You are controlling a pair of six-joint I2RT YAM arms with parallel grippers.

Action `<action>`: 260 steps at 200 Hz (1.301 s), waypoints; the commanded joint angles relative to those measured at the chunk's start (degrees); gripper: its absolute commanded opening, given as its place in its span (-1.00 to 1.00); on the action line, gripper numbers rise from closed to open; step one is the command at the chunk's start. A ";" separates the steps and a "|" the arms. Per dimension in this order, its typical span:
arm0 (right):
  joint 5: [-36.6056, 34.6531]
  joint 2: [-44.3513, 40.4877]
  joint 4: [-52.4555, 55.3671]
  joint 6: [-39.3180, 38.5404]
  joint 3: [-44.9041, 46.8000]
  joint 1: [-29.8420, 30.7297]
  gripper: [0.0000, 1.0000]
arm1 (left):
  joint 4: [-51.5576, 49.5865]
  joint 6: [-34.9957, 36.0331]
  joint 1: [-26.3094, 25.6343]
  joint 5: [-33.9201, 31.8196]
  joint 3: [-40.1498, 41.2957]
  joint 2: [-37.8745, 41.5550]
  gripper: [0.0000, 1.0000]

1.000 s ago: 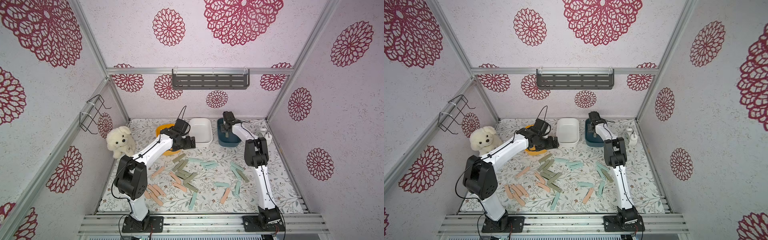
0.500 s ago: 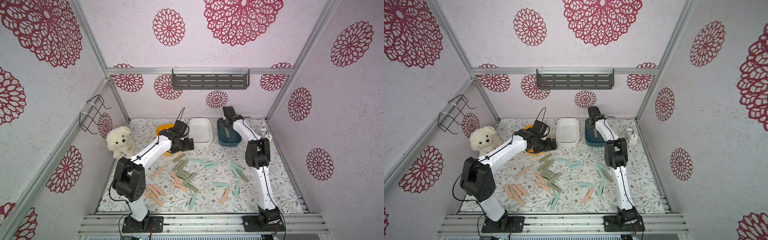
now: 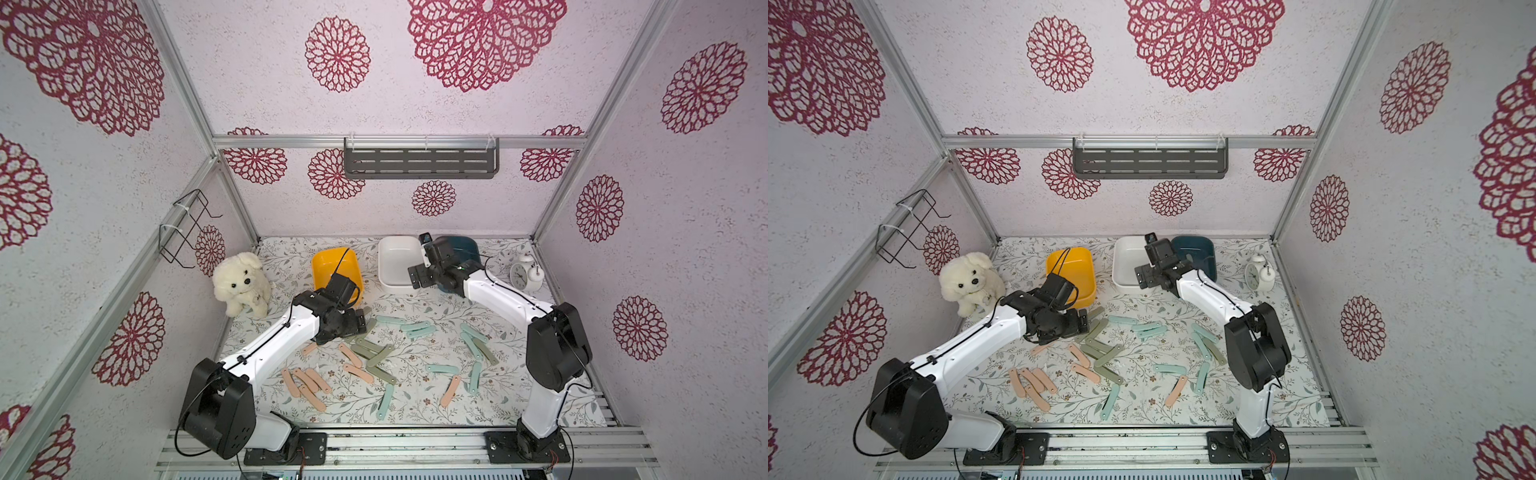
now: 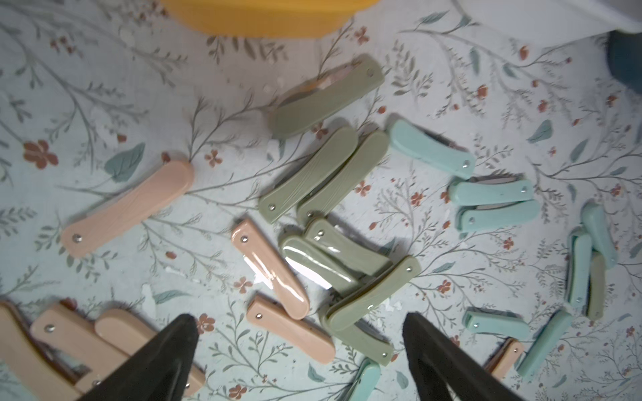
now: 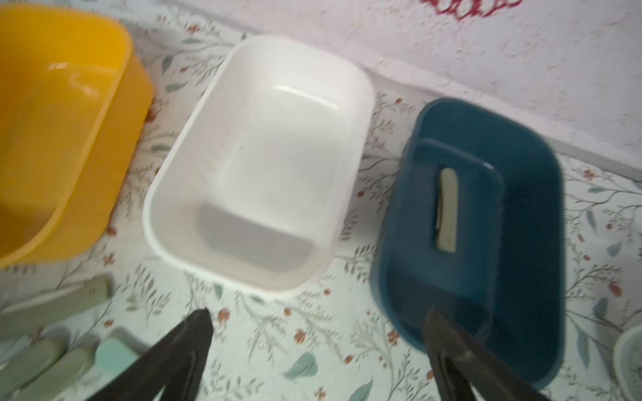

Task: Place the fruit knives into the storage box by color
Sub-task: Pick up the fruit knife from the center of the board.

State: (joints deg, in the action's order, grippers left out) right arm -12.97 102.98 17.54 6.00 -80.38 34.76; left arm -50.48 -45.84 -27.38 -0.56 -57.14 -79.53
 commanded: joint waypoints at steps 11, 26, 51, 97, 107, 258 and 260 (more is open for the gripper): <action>1.43 -5.50 -2.99 2.15 7.26 3.03 0.99 | 0.33 -8.50 -0.08 -1.05 7.58 7.15 0.97; 2.34 -6.99 -4.39 2.50 10.29 4.20 0.99 | 2.38 -9.11 -0.28 -1.11 8.72 7.64 1.00; 3.38 -8.78 -6.50 3.28 13.67 4.79 0.99 | 2.27 -8.62 -0.98 -2.53 6.14 2.65 0.82; 2.70 -12.13 -7.10 2.94 16.55 4.82 0.99 | 2.89 -8.09 -3.68 -3.82 0.76 -7.53 0.44; 2.37 -12.36 -7.26 2.87 17.00 4.79 0.99 | 2.60 -8.33 -4.54 -4.50 0.23 -8.71 0.43; 2.88 -10.30 -10.16 2.67 18.07 4.08 0.99 | 4.14 -10.14 -8.33 -6.11 4.93 -14.32 -0.29; 2.87 -10.27 -10.09 2.69 18.04 4.08 0.99 | 4.07 -10.14 -8.36 -6.30 5.07 -14.20 -0.30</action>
State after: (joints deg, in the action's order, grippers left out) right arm -10.26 92.55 8.64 8.16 -61.63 39.16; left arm -45.82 -55.37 -35.05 -5.23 -54.17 -95.50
